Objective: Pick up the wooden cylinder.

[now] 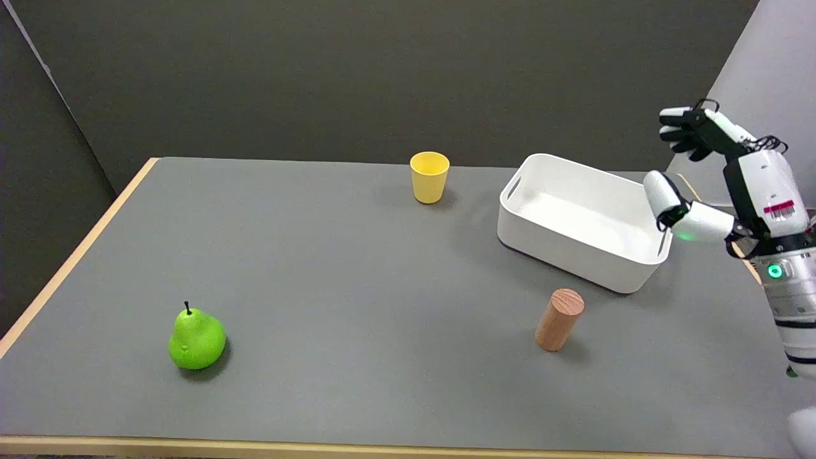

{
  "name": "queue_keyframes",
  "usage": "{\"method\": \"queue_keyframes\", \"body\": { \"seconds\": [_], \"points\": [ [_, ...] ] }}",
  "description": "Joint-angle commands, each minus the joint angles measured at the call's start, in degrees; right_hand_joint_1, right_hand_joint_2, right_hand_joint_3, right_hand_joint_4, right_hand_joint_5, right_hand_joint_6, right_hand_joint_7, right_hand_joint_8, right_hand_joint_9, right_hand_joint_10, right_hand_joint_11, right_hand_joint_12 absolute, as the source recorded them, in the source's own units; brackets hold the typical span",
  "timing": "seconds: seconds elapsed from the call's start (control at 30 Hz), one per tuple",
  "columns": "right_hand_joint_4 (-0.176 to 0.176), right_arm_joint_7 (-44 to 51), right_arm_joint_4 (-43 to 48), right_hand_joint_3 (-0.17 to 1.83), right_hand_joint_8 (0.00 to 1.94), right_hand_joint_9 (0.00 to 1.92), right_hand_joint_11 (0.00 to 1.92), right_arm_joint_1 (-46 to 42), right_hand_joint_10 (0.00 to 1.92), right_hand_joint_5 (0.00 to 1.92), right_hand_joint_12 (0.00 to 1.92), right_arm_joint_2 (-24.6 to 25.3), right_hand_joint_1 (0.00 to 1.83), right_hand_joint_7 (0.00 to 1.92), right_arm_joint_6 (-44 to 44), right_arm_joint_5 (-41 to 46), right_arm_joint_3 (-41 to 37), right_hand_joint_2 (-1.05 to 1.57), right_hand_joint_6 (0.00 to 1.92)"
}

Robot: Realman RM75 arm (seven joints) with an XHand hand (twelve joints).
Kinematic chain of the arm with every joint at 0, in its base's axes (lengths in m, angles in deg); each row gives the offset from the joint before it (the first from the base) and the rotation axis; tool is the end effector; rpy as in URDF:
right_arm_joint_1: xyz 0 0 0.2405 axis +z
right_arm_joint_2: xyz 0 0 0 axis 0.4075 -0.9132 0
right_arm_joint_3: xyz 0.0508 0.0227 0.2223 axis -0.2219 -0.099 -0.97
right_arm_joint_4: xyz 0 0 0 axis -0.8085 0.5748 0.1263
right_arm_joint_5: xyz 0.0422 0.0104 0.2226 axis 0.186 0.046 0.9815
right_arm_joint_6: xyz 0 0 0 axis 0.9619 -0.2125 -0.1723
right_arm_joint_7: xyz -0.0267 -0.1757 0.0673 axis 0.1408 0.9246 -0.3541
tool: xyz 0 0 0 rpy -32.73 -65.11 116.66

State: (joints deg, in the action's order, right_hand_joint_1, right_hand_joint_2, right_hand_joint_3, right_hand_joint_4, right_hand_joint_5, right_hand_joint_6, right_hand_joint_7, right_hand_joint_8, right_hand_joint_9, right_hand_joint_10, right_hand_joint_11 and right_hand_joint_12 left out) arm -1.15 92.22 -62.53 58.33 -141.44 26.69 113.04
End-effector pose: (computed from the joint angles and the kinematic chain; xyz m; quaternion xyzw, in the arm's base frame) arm -0.1427 -0.2437 0.4512 0.6648 0.0795 0.3451 0.6577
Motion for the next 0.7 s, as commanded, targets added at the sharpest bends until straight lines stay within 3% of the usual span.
{"method": "queue_keyframes", "body": {
  "seconds": [0.03,0.37,0.7],
  "points": [
    [0.003,7.58,2.53,0.87,0.71,0.53,0.46,-11.10,1.17,0.36,1.68,3.15,0.44,0.58,-3.91,-1.61,-1.56,0.71,0.66],
    [0.013,7.30,2.32,0.84,0.74,0.54,0.48,-12.44,1.19,0.37,1.68,1.25,0.43,0.59,-10.82,-6.16,7.17,0.71,0.69],
    [0.044,17.01,2.58,0.87,0.80,0.60,0.49,-7.62,1.22,0.43,1.69,1.65,0.62,0.64,-13.46,-12.75,20.91,0.68,0.88]
  ]
}}
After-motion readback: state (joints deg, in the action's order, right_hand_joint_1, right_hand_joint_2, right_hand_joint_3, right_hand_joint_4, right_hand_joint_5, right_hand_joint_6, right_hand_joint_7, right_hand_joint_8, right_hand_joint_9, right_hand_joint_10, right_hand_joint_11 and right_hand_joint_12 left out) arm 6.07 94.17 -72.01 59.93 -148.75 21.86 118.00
